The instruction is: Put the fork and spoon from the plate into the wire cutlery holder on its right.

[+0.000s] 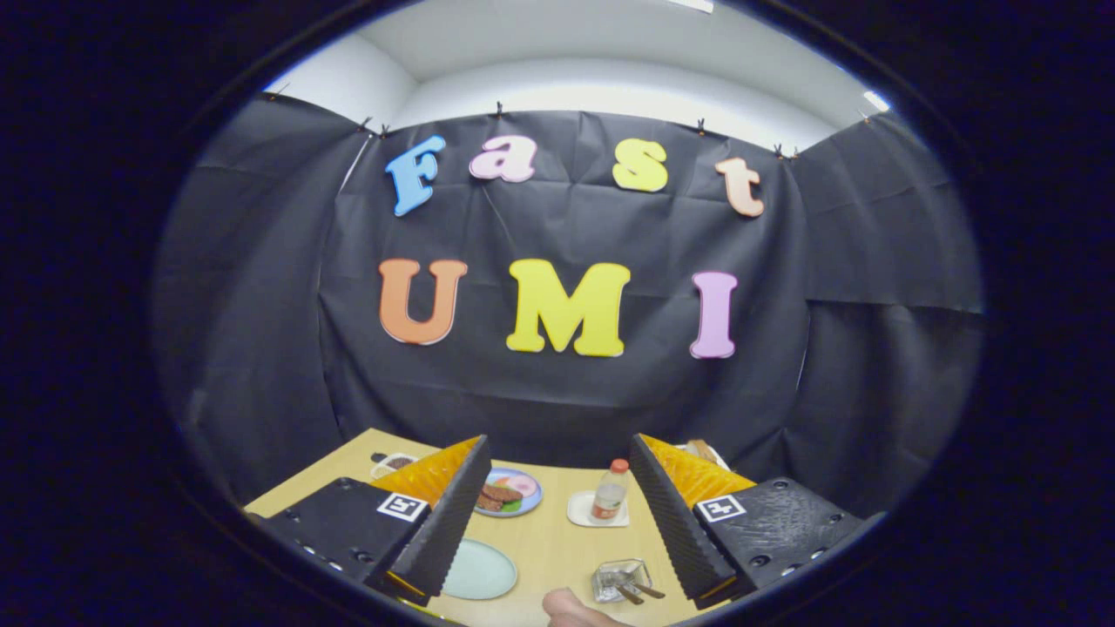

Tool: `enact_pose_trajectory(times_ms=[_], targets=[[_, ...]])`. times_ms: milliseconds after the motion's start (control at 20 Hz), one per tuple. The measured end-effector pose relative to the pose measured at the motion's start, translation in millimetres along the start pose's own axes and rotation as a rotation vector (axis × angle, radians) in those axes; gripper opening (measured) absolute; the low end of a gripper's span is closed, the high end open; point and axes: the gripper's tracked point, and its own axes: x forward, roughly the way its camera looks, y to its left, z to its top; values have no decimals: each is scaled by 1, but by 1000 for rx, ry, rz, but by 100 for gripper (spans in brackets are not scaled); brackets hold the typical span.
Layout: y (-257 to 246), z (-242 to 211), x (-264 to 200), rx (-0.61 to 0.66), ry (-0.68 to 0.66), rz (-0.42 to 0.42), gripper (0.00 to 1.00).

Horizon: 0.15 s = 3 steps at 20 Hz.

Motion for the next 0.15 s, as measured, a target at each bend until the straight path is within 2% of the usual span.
enact_pose_trajectory(times_ms=[150], targets=[[3,15,-13,-27,-87,-15,96]])
